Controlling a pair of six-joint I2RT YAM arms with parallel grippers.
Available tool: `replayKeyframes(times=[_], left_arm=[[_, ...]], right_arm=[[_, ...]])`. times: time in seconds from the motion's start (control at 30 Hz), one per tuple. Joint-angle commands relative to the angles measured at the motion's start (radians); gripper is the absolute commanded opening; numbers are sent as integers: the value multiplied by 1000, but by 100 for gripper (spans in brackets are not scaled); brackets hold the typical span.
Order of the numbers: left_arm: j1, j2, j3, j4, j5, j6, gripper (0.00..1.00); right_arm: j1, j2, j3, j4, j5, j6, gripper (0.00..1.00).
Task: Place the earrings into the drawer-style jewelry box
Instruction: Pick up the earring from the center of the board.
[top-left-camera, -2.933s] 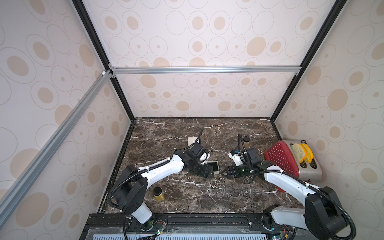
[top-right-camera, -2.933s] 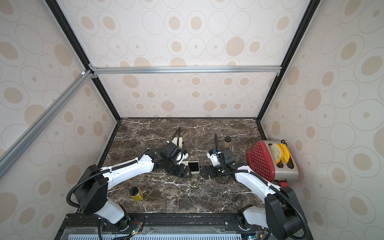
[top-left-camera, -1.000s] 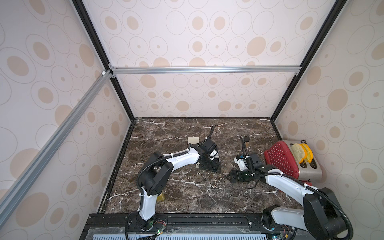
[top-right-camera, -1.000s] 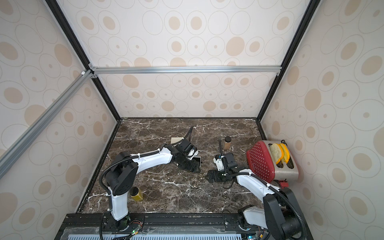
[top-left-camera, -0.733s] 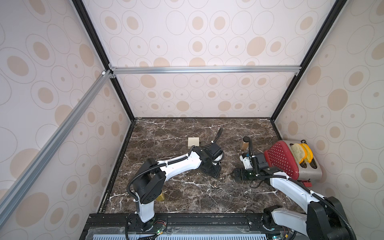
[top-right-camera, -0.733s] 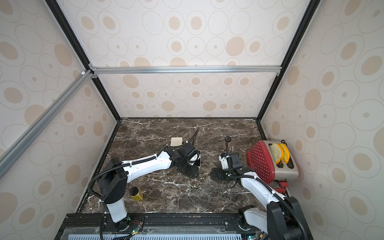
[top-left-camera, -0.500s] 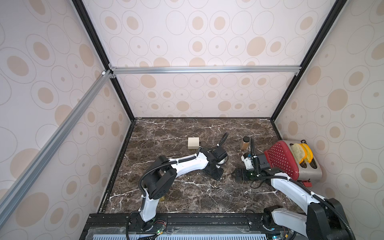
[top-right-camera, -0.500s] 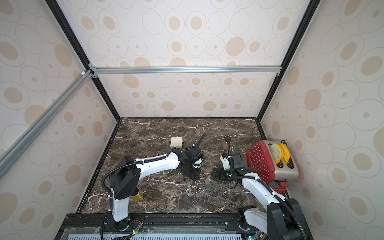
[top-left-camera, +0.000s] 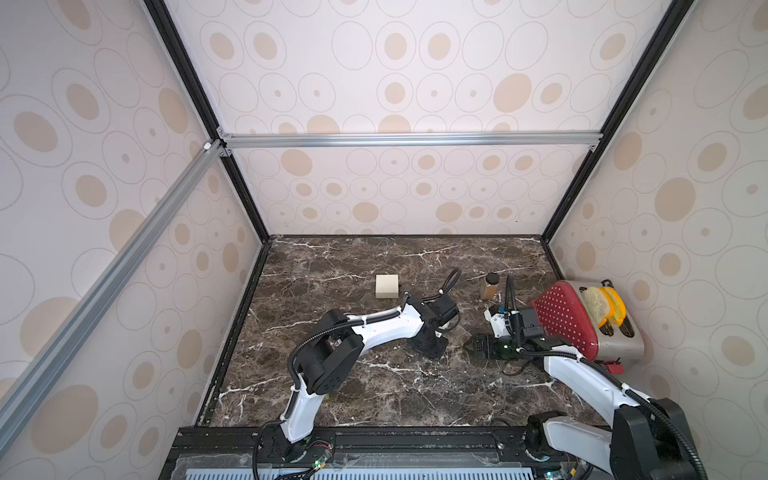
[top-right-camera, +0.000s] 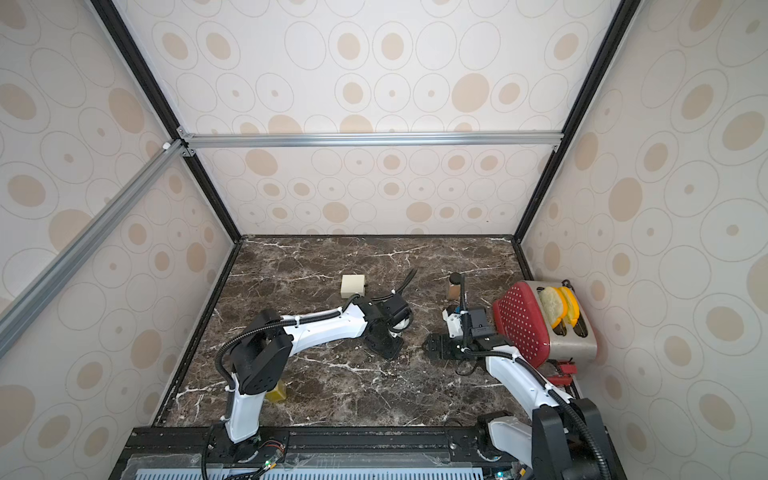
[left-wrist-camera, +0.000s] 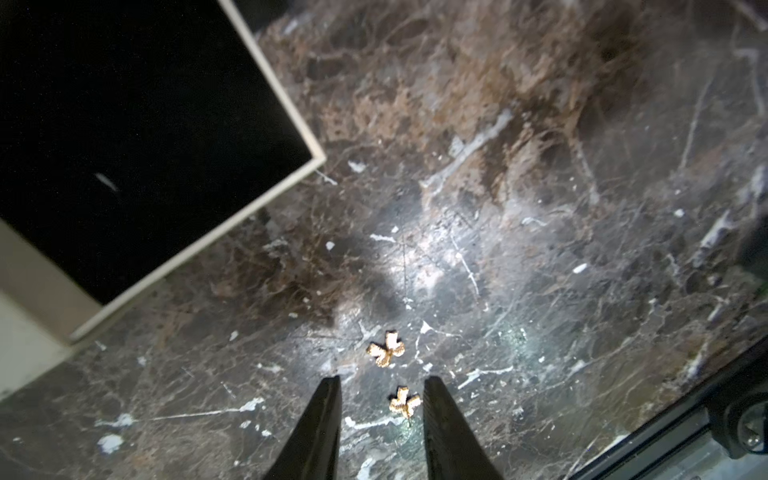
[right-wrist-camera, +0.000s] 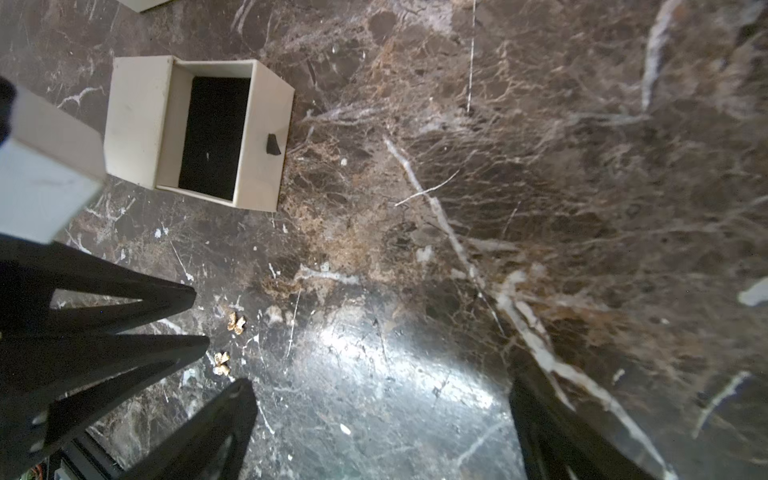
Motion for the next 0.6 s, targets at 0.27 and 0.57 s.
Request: replayKeyframes(times=[0.27, 0.57], left_arm=[[-12, 64, 68, -54, -2, 33, 27], [-15, 79, 73, -61, 6, 32, 24]], right_arm=[[-10, -1, -20, 3, -28, -7, 99], [-13, -1, -21, 6, -34, -7, 99]])
